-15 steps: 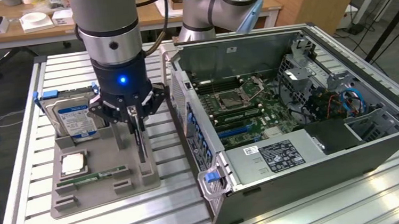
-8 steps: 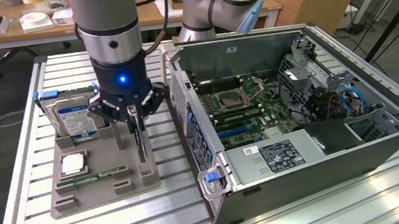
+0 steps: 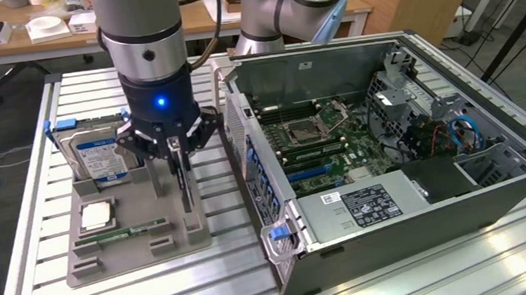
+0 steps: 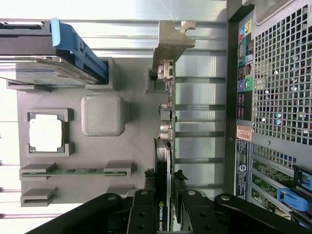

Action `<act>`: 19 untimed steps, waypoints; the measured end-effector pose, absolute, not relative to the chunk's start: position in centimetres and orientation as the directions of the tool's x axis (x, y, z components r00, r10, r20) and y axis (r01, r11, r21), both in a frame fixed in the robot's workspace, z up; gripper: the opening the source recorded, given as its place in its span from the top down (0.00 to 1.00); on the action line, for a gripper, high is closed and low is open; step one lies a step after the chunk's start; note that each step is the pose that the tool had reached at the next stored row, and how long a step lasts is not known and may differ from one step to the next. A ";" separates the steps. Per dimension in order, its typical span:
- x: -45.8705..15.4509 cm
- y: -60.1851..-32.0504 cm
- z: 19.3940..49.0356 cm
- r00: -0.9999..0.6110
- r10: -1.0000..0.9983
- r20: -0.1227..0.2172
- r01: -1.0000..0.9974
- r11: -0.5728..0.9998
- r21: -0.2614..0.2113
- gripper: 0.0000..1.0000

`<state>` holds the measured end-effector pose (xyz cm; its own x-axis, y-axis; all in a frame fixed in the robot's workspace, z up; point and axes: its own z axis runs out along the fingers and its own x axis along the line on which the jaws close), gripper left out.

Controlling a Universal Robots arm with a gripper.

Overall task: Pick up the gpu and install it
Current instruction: 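Pick up the gpu and move the gpu toward the slot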

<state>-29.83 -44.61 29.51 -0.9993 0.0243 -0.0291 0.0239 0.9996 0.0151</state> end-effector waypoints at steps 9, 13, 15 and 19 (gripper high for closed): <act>-29.8 -44.6 29.9 -0.999 0.024 -0.029 0.024 1.000 0.015 0.75; -29.8 -44.6 30.0 -0.999 0.024 -0.029 0.024 1.000 0.015 0.75; -29.8 -44.6 30.1 -0.999 0.024 -0.029 0.024 1.000 0.015 0.75; -29.8 -44.6 30.2 -0.999 0.024 -0.029 0.024 1.000 0.015 0.75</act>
<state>-29.83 -44.61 30.24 -0.9993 0.0243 -0.0291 0.0239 0.9996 0.0150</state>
